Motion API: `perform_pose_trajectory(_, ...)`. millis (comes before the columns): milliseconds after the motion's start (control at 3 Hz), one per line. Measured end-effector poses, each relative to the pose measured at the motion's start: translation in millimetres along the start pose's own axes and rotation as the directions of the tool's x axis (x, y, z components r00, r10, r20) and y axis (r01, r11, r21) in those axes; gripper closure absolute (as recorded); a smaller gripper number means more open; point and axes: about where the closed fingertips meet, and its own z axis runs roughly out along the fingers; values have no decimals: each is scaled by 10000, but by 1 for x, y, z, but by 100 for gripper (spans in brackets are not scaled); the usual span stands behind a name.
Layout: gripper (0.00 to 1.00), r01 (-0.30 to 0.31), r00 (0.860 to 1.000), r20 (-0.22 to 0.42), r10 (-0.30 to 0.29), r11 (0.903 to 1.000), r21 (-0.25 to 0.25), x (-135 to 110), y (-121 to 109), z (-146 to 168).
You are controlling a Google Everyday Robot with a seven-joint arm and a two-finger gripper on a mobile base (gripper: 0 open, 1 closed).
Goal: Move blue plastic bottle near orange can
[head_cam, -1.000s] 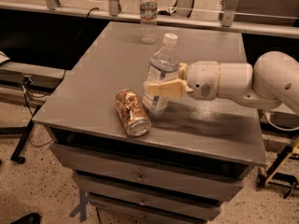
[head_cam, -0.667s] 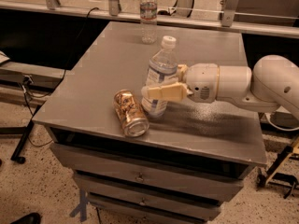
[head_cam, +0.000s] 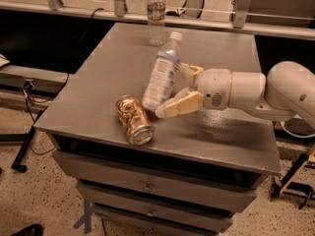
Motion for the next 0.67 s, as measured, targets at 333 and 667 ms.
perform_pose_trajectory(333,0,76,10000,30,-76,10000,45,-1,-2,-1)
perform_pose_trajectory(667,0,158,9999,50,-159,9998,124,-1,-4,-2)
